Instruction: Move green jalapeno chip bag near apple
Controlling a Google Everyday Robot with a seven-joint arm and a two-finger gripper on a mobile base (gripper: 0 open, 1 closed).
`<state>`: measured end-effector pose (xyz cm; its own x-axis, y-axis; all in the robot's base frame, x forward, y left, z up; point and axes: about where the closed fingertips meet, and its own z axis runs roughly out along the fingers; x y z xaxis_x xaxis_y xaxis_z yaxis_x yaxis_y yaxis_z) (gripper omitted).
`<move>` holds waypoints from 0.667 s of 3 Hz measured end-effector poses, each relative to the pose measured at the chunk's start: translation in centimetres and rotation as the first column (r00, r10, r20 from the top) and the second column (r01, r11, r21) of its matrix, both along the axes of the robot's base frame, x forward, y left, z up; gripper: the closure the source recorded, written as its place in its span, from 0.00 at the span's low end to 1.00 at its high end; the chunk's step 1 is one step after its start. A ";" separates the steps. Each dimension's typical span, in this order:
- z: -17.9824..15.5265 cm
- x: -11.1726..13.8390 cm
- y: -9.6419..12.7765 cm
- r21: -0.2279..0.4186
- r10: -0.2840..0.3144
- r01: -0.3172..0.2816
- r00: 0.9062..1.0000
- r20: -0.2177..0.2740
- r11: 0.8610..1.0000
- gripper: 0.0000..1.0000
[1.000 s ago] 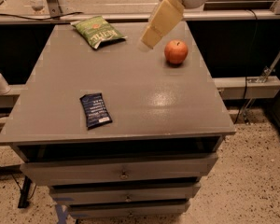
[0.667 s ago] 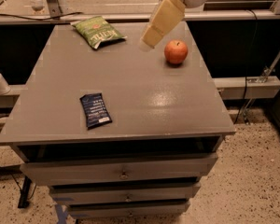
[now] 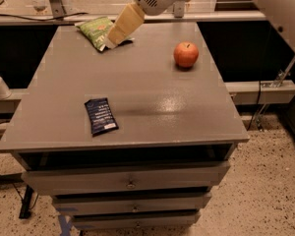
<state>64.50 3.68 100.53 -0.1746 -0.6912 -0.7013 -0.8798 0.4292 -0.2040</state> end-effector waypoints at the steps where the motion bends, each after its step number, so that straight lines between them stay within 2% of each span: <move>1: -1.6 4.4 4.6 0.062 -0.034 0.032 0.999 0.021 0.998 0.00; 2: -3.6 8.6 8.3 0.113 -0.069 0.067 0.998 0.014 0.991 0.00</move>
Offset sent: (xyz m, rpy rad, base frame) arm 0.1399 0.1251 -0.0579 0.1774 -0.0127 -0.1174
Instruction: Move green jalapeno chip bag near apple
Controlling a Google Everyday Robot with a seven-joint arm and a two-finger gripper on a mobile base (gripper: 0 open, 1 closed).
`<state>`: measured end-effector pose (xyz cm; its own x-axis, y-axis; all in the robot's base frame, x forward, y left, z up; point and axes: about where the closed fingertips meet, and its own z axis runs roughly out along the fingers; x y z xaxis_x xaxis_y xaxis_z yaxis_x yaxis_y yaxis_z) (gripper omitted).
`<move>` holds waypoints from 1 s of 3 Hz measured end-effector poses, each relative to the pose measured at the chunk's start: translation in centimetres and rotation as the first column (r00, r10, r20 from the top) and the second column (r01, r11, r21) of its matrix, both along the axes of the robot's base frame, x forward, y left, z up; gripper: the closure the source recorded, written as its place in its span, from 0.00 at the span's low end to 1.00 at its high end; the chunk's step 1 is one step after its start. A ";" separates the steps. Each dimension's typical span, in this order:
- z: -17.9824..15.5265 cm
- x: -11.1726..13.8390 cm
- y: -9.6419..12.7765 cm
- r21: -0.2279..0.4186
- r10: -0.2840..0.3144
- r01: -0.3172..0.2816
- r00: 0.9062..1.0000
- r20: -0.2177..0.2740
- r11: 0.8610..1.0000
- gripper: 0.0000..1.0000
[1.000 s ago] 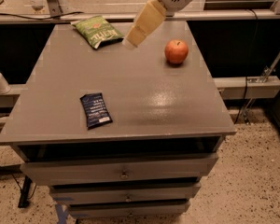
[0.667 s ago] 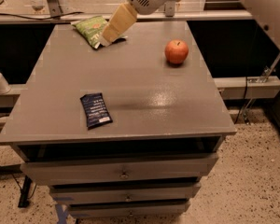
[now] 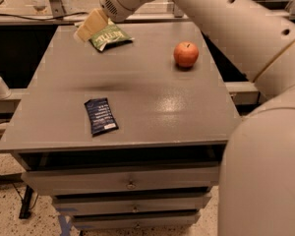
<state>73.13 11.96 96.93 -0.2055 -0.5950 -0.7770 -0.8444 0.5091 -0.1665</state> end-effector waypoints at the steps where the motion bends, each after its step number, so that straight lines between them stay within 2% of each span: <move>1: -2.5 4.1 2.1 0.033 -0.034 0.035 0.999 -0.028 0.999 0.00; 2: -4.9 7.7 3.2 0.088 -0.078 0.084 0.995 -0.065 0.993 0.00; 3: -7.3 10.1 3.6 0.116 -0.101 0.111 0.991 -0.093 0.987 0.00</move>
Offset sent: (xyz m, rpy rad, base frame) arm 0.1211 0.0390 -0.0697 0.1603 0.0915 -0.1421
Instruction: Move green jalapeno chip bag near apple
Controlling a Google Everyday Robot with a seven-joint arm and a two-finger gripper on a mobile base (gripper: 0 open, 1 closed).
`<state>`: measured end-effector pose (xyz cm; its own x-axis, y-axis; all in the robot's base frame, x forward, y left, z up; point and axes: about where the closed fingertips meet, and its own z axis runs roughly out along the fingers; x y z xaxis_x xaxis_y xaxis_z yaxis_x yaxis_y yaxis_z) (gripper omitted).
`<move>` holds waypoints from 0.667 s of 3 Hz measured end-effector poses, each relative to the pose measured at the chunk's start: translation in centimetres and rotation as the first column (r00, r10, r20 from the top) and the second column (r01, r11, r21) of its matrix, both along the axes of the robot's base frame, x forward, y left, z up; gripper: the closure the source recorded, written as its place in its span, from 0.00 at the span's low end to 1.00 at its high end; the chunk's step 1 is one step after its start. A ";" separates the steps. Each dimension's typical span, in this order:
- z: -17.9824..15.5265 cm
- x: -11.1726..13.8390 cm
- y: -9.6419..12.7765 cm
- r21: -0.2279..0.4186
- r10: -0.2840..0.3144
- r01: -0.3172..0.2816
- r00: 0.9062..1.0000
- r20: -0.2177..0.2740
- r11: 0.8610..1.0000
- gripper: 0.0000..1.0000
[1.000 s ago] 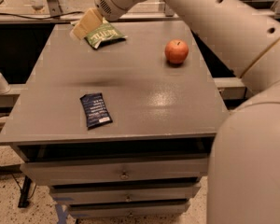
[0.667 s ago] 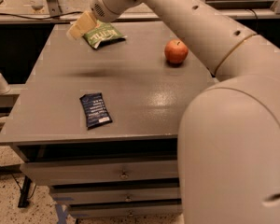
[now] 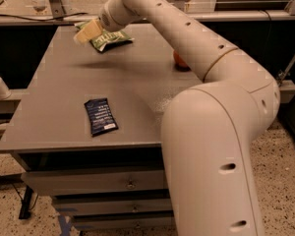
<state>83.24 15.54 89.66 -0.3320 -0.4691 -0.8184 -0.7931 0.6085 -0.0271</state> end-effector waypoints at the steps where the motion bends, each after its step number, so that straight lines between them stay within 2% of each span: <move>1: -2.9 1.8 0.0 0.017 -0.018 0.019 0.999 -0.028 1.000 0.00; 2: -5.7 2.9 0.1 0.009 -0.018 0.019 0.998 -0.054 1.000 0.00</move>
Offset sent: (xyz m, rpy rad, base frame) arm 0.0473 -0.0055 -0.0844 0.0013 0.0779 -0.0252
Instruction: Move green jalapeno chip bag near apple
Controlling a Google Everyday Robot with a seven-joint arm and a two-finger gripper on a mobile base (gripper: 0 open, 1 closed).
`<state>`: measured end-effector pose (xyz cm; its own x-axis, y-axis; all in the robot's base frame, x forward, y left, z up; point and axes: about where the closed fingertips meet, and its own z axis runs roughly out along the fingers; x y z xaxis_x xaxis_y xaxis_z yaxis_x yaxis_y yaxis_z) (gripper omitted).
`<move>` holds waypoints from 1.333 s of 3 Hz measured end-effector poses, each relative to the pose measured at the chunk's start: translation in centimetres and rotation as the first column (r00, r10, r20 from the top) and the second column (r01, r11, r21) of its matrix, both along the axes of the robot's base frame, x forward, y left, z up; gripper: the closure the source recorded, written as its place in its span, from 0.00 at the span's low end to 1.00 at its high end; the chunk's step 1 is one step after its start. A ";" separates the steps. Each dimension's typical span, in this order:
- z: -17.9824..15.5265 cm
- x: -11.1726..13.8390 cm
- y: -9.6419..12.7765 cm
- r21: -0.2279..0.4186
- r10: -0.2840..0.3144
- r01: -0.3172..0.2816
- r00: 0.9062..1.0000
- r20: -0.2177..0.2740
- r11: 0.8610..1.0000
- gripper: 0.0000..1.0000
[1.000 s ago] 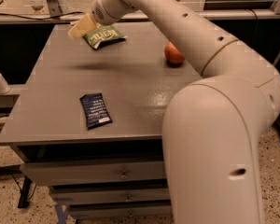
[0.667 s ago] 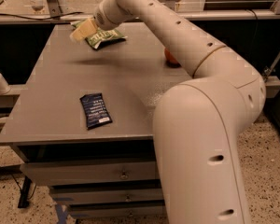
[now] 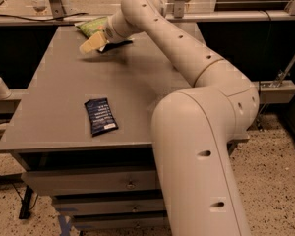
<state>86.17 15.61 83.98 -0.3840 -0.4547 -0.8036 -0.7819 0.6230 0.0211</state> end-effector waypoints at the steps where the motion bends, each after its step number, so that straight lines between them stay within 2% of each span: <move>1: -2.1 0.5 -0.4 -0.029 0.009 -0.010 1.000 -0.016 1.000 0.18; 4: -1.1 0.6 -0.8 -0.037 0.014 -0.014 1.000 -0.016 0.999 0.87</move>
Offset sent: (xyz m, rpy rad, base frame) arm 0.0126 -0.0314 -0.0162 -0.0692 0.0034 0.0234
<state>86.78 14.81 82.86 -0.3900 -0.4895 -0.7799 -0.7902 0.6127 0.0105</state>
